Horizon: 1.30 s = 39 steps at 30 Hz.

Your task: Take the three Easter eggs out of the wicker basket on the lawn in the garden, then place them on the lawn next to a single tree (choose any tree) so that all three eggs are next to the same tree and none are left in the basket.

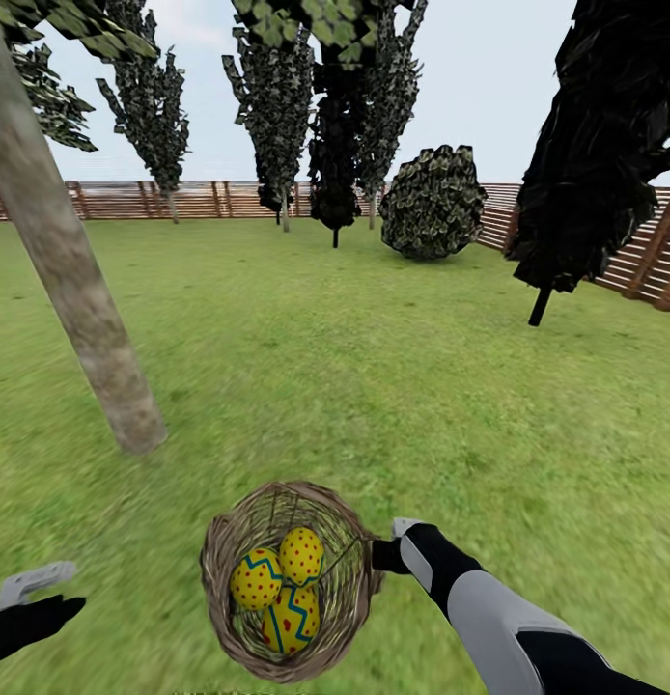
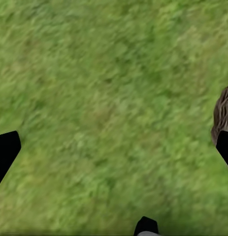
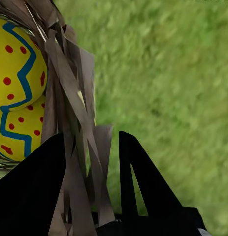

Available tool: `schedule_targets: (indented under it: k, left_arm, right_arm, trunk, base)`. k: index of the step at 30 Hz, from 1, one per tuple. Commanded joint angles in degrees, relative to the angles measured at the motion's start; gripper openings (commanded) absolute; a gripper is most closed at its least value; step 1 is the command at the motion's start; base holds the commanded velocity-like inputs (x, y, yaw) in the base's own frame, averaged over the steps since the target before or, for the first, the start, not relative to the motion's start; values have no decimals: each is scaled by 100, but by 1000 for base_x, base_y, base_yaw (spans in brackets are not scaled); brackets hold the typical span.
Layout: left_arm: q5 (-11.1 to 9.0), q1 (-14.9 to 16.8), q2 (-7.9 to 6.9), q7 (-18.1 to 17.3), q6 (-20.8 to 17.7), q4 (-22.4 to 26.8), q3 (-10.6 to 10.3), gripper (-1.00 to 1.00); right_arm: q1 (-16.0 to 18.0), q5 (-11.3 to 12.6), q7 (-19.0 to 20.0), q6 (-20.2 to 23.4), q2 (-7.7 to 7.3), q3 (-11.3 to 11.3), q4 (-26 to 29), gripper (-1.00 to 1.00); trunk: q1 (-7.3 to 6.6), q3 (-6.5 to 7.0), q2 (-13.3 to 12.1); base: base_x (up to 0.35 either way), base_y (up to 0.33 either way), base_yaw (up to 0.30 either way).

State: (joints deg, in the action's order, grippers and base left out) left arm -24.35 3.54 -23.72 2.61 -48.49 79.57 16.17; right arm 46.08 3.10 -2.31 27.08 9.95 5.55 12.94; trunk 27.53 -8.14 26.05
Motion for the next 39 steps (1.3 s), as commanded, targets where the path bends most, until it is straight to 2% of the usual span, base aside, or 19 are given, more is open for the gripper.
schedule_targets:
  k: [1, 8, 16, 29, 39]
  left_arm:
    - [-43, 6, -1, 31, -29, 1, 1, 100]
    - [-43, 6, -1, 37, -29, 5, 0, 100]
    - [-43, 6, -1, 38, -29, 6, -9, 100]
    - [-43, 6, -1, 38, -29, 6, -9, 100]
    - [-43, 6, -1, 38, -28, 14, -9, 100]
  right_arm:
    - [4, 94, -24, 25, 5, 74, 16, -100]
    - [1, 86, -27, -15, 5, 86, 16, -100]
    - [3, 86, -29, -11, 5, 82, 23, -100]
    - [-1, 94, -27, -10, 5, 71, 19, -100]
    - [0, 94, -24, -10, 5, 77, 16, -100]
  trunk:
    - [-20, 6, -30]
    - [-173, 131, -311]
    - [-175, 132, -313]
    - [-175, 132, -313]
    - [-175, 131, -313]
  base:
    - [0, 0, 279]
    - [0, 0, 74]
    - [0, 0, 4]
    - [0, 0, 261]
    - [0, 0, 49]
